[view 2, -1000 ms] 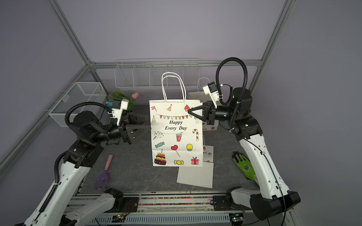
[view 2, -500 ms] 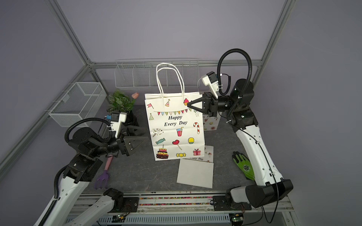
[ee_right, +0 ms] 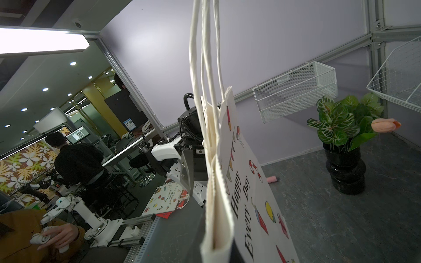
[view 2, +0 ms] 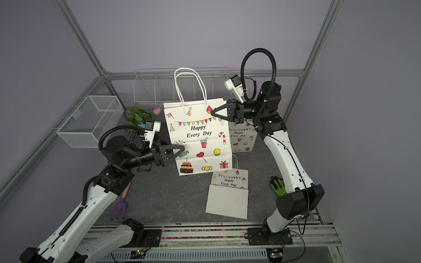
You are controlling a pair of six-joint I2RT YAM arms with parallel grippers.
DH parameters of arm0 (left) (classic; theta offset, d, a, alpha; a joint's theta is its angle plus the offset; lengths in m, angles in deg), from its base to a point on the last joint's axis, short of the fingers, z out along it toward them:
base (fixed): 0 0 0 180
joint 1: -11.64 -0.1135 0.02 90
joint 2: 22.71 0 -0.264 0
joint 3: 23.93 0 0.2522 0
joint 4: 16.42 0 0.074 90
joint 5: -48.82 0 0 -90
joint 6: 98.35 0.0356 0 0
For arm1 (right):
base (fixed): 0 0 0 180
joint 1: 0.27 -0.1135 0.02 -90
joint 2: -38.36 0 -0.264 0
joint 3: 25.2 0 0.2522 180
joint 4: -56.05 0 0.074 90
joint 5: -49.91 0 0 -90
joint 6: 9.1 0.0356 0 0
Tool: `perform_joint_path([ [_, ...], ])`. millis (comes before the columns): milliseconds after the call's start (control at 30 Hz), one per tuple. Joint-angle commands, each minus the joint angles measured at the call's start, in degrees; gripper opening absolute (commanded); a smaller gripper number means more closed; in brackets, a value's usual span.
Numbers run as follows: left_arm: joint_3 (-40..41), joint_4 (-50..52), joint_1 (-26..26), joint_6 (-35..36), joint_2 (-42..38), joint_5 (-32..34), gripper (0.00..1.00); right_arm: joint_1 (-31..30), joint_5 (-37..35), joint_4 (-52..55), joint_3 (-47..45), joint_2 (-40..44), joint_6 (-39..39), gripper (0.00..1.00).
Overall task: Put away the paper bag
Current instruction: Press the paper bag.
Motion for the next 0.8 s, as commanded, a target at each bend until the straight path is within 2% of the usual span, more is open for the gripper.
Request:
perform_joint_path([
  [0, -2.97, -1.46, 0.80, 1.97, 0.75, 1.88, 0.92, -0.82, 0.46, -1.54, 0.50, 0.84, 0.87, 0.07],
  [200, -7.35, 7.55, 0.81, 8.49, -0.58, 5.39, 0.86, -1.04, 0.34, 3.01, -2.33, 2.29, -3.86, 0.07],
  [367, -11.12, 9.62, 0.84, 9.76, 0.54, 5.34, 0.81, -1.18, -0.11, 8.44, -2.82, 2.86, -8.39, 0.07],
  [500, -12.17, 8.04, 0.82, 8.38, 2.62, 3.54, 0.67, -1.35, -0.79, 8.56, -4.39, 3.81, -9.08, 0.07],
  [567, -11.84, 6.79, 0.88, 7.66, 3.13, 3.05, 0.54, -1.34, -1.19, 8.56, -5.04, 4.14, -9.37, 0.07],
  [633, -11.60, 6.48, 0.97, 7.40, 3.27, 2.97, 0.46, -1.33, -1.63, 8.61, -5.30, 4.10, -9.34, 0.07],
  [767, -10.58, 6.49, 1.95, 7.11, 4.06, 1.78, 0.44, -1.07, -2.90, 8.48, -4.98, 3.91, -9.19, 0.06],
])
